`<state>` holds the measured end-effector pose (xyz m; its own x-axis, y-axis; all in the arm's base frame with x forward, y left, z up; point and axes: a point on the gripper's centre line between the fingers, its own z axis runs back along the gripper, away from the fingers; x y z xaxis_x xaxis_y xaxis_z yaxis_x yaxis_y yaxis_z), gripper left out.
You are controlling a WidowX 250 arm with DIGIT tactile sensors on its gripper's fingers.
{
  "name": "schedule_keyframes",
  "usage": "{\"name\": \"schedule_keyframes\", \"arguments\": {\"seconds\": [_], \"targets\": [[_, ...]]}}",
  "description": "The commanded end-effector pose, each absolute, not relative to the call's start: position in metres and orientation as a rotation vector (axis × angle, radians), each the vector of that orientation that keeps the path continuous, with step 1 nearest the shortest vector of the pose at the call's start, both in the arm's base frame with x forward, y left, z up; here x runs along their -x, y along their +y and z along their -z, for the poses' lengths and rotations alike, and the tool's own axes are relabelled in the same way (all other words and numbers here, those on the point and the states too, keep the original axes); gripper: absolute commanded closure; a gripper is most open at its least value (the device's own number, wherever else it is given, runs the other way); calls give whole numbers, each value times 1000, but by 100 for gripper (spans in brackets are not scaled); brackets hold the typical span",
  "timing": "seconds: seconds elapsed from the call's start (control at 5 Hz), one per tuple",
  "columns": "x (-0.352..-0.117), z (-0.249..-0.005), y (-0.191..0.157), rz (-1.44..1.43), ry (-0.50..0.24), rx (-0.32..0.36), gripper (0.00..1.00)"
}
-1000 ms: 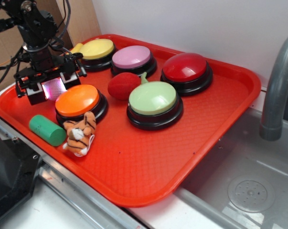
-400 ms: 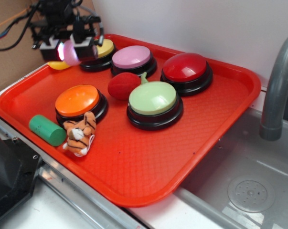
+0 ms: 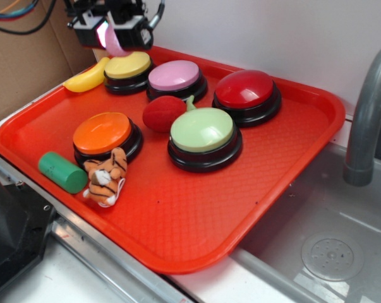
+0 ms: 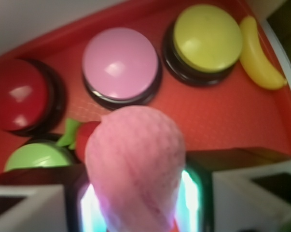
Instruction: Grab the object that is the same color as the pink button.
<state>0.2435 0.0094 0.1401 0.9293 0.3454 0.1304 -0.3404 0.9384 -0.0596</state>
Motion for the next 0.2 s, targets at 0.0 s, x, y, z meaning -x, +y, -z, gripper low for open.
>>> {"name": "schedule_keyframes", "arguments": {"seconds": [0.0], "targets": [[-237,-154,41,-466,-118,-9,75]]}}
